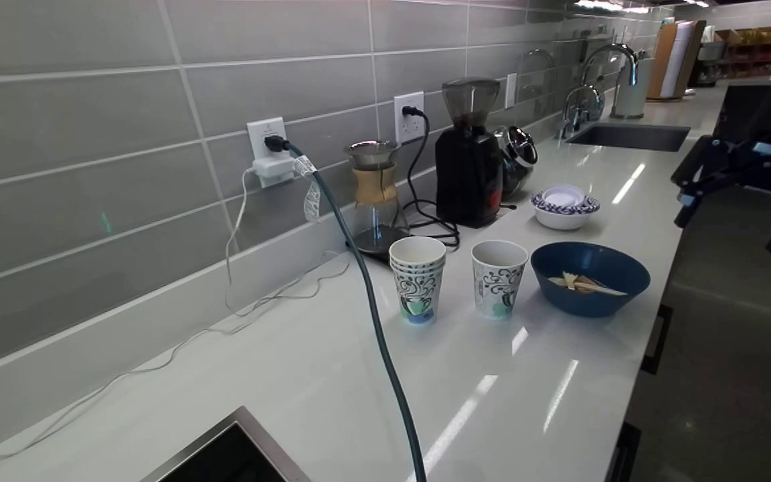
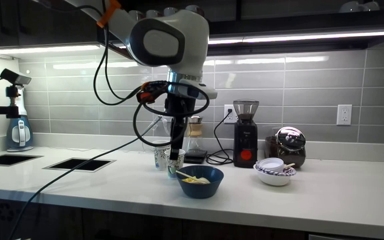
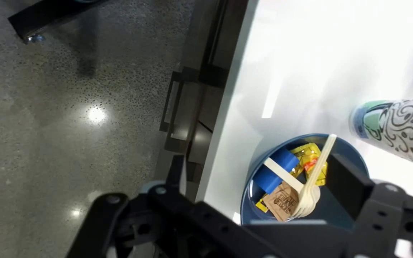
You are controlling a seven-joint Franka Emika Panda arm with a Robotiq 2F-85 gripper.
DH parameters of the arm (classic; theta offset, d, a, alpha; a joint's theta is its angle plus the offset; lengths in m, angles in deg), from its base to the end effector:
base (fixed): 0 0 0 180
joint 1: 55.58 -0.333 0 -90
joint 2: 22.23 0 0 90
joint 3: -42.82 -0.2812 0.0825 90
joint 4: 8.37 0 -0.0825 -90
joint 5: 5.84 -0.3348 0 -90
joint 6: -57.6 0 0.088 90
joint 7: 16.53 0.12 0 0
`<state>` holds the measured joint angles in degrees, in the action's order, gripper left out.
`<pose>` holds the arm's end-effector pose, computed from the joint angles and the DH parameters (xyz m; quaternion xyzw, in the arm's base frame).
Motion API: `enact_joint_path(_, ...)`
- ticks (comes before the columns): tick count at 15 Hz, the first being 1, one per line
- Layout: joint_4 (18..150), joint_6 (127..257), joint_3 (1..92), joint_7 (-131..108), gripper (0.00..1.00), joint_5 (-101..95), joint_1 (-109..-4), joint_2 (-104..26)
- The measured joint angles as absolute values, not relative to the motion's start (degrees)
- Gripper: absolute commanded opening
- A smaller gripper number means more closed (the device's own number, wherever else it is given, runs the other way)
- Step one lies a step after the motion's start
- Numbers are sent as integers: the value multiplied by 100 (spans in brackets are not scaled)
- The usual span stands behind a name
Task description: Remove the white fork from the dark blue bowl and put it on the right side of the counter.
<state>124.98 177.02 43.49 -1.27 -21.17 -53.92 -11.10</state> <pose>0.4374 -0.0016 0.3938 -0.9686 0.2189 0.0372 0.1122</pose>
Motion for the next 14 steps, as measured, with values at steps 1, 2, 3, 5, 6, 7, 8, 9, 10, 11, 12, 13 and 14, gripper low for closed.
enact_joint_path(1, 12382, 17761, 4300, 22, 100, -2228, -5430, -1308)
enact_joint_path(2, 12248, 17829, 4246, 186, 100, -2329, -5471, -1522)
enact_joint_path(3, 12111, 17879, 4201, 332, 100, -2397, -5513, -1727)
enact_joint_path(5, 11806, 17985, 4107, 639, 100, -2427, -5594, -2149)
enact_joint_path(6, 11657, 18052, 4070, 778, 100, -2427, -5636, -2357)
enact_joint_path(7, 11508, 18112, 4044, 911, 100, -2427, -5681, -2568)
enact_joint_path(8, 11371, 18163, 4028, 1028, 100, -2427, -5719, -2764)
enact_joint_path(9, 11239, 18188, 4019, 1123, 100, -2427, -5756, -2955)
enact_joint_path(10, 11114, 18202, 4017, 1193, 100, -2427, -5793, -3139)
enact_joint_path(11, 10999, 18223, 4016, 1253, 94, -2427, -5827, -3313)
enact_joint_path(12, 10892, 18247, 4016, 1310, 90, -2427, -5860, -3474)
enact_joint_path(13, 10782, 18260, 4016, 1354, 85, -2427, -5885, -3627)
enact_joint_path(14, 10683, 18268, 4016, 1395, 79, -2427, -5898, -3757)
